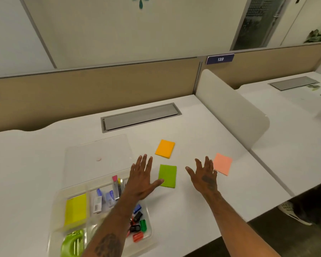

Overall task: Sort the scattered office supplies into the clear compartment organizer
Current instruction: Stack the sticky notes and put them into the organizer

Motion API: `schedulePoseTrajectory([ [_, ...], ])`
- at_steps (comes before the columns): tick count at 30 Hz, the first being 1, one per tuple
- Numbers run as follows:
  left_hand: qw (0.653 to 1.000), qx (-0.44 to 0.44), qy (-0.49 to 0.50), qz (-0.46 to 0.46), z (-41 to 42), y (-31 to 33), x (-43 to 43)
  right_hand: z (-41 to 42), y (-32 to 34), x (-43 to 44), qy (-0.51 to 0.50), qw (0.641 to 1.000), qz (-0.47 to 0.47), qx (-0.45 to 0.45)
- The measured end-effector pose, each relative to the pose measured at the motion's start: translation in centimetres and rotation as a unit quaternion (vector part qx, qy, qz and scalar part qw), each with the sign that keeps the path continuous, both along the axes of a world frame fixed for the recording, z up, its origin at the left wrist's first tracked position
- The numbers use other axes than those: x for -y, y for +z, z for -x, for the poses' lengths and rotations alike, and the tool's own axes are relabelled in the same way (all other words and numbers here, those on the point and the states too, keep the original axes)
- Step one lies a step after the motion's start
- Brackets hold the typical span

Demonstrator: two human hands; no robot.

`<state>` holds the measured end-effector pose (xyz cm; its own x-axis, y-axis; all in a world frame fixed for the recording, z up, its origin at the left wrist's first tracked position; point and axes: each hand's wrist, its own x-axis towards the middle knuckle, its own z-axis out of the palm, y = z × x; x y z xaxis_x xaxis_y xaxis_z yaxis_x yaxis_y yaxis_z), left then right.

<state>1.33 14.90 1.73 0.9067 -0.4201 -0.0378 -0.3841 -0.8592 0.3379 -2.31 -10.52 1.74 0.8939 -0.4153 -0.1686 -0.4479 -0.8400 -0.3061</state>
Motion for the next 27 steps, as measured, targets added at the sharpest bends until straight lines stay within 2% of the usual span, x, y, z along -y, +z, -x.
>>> schedulePoseTrajectory([
  [5, 0.998, -0.016, 0.027, -0.052, -0.9, -1.6, 6.2, -0.6, -0.6, 6.7, -0.048, 0.998, 0.002, -0.031],
  [10, 0.990, -0.075, 0.087, -0.086, -0.8, -3.1, 8.7, -1.5, -1.5, 10.1, -0.090, 0.995, -0.011, -0.043],
  [16, 0.967, -0.160, 0.197, -0.034, -0.7, -3.8, 10.5, -3.1, -2.2, 11.6, -0.165, 0.984, -0.036, -0.052],
  [22, 0.961, -0.150, 0.221, -0.077, -0.6, -3.5, 11.5, -4.7, -2.4, 11.8, -0.162, 0.984, 0.003, -0.073],
  [27, 0.956, -0.161, 0.237, -0.060, -0.9, -3.2, 12.1, -6.4, -1.8, 11.7, -0.206, 0.971, -0.078, -0.088],
])
